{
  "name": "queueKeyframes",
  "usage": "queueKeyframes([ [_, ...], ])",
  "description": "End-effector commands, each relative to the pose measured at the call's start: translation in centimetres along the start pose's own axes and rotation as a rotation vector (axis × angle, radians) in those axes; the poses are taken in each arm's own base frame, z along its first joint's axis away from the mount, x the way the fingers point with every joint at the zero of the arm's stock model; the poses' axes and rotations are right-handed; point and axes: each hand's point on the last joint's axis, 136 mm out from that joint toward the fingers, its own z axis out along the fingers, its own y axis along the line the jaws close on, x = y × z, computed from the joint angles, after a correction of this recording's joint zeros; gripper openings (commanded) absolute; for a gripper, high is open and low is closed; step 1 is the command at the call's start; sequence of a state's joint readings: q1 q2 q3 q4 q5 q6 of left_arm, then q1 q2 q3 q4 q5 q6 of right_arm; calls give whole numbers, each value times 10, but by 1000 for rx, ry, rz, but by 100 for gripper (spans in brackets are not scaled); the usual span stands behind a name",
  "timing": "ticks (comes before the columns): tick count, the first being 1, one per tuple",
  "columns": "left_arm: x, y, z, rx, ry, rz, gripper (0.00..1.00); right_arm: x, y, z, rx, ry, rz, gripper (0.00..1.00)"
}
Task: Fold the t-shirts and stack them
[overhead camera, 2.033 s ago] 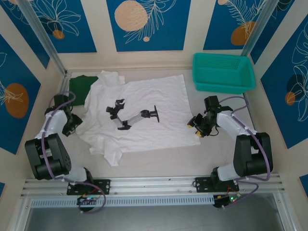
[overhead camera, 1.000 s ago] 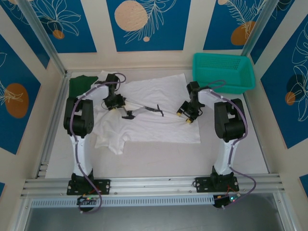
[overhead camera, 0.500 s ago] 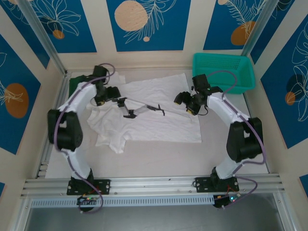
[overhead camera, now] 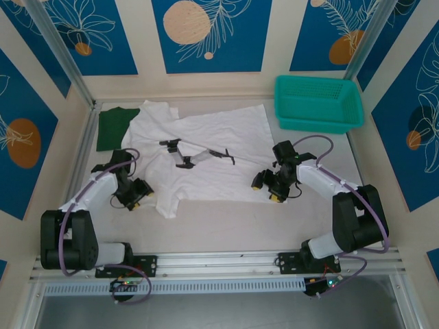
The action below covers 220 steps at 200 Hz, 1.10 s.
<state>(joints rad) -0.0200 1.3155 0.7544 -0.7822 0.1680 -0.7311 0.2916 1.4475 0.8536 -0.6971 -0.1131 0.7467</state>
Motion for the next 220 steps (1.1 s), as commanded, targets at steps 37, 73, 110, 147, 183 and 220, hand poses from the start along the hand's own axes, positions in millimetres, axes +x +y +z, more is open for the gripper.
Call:
queueKeyframes([
  [37, 7, 11, 16, 2, 7, 3, 44, 0, -10, 6, 35, 17, 76, 71],
  [73, 2, 19, 22, -40, -21, -15, 39, -6, -12, 7, 30, 12, 102, 71],
  [110, -10, 12, 31, -33, -31, -57, 12, -12, -6, 5, 15, 8, 113, 70],
  [147, -28, -14, 16, 8, -28, -78, 0, -17, -3, 0, 16, 7, 117, 69],
  [183, -61, -50, -8, 7, -18, -117, 0, -21, -2, 1, 23, 20, 144, 69],
  [220, -84, -92, 1, 39, 78, -185, 0, -24, 1, 3, 21, 36, 158, 68],
])
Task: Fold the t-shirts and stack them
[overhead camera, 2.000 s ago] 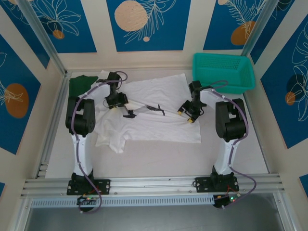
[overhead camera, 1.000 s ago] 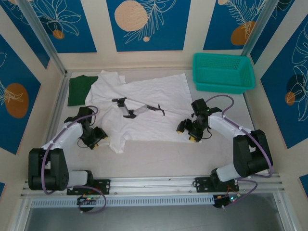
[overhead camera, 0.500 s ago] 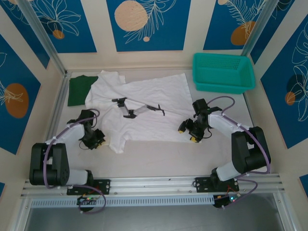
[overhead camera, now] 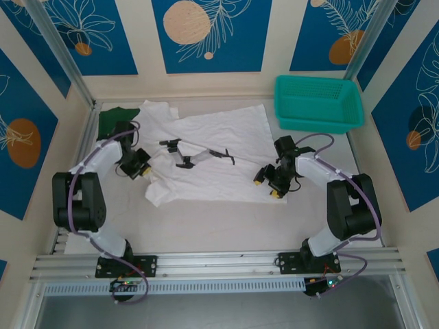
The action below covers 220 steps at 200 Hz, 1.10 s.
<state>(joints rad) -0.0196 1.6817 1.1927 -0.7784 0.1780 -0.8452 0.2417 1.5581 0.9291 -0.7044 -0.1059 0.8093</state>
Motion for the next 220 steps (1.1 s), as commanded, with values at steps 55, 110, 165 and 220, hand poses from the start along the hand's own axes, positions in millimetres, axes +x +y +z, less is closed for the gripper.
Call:
queueKeyframes([
  [55, -10, -71, 22, 35, 103, -62, 37, 3, 19, -4, -44, 46, 13, 68],
  [110, -36, -85, -8, 26, 20, 29, 60, 28, 104, -12, -256, 57, -251, 72],
  [165, -4, -7, -24, 8, 6, 62, 23, 43, 137, 1, -248, 78, -373, 70],
  [220, 42, 27, 24, 202, 124, -109, 30, 42, 128, 9, -224, 104, -365, 70],
])
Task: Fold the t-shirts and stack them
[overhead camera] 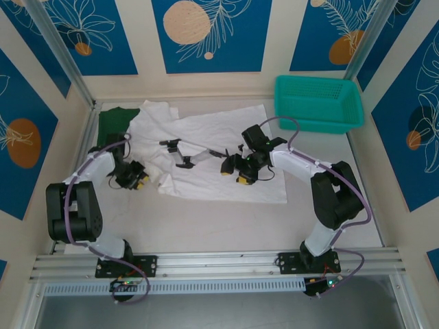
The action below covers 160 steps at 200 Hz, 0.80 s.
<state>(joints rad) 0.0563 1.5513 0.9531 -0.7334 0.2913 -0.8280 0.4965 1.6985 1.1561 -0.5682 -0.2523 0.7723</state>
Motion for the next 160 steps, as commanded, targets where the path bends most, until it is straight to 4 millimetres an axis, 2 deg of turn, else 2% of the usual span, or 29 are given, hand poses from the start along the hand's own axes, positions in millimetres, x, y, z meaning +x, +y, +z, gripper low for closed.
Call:
queueKeyframes([
  [1, 6, -18, 17, 168, 31, -33, 30, 3, 0, -1, -8, 29, -7, 70],
  [34, 2, -25, 36, 226, 58, -74, 33, 6, -5, -2, 2, 35, 6, 70],
  [95, -7, -33, 43, 225, 61, -60, 34, 10, -16, -7, 20, 15, 30, 70],
  [160, -11, -50, 49, 250, 83, -74, 23, 10, -20, -8, 24, 14, 39, 69],
])
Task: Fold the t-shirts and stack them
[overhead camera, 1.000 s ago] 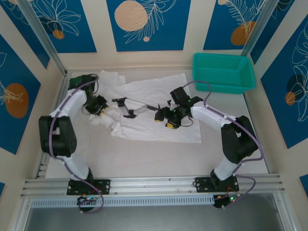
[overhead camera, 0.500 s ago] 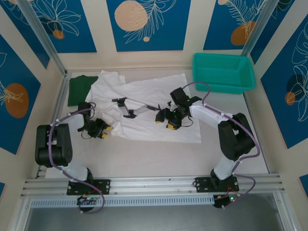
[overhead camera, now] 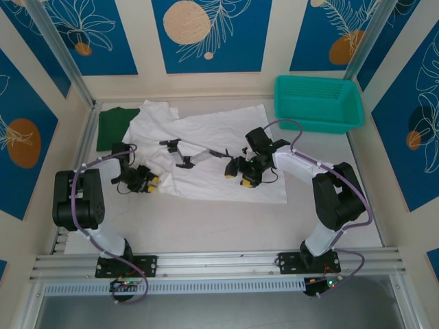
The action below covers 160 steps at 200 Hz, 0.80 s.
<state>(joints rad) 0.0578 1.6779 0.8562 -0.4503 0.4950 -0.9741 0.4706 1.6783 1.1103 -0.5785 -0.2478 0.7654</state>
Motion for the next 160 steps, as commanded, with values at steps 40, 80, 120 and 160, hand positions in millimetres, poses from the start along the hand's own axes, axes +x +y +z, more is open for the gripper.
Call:
queueKeyframes([
  [40, -12, -22, 7, 20, -41, 71, 12, 7, -7, -7, 6, 4, 16, 68],
  [80, -15, -23, -13, -51, -84, 115, 0, 10, -45, -15, 116, -9, 116, 66],
  [120, 0, -6, -50, -172, -120, 171, 0, 12, -84, -25, 102, -30, 266, 67],
  [160, 29, 28, -67, -228, -100, 140, 0, 21, -113, -31, 172, -3, 365, 66],
])
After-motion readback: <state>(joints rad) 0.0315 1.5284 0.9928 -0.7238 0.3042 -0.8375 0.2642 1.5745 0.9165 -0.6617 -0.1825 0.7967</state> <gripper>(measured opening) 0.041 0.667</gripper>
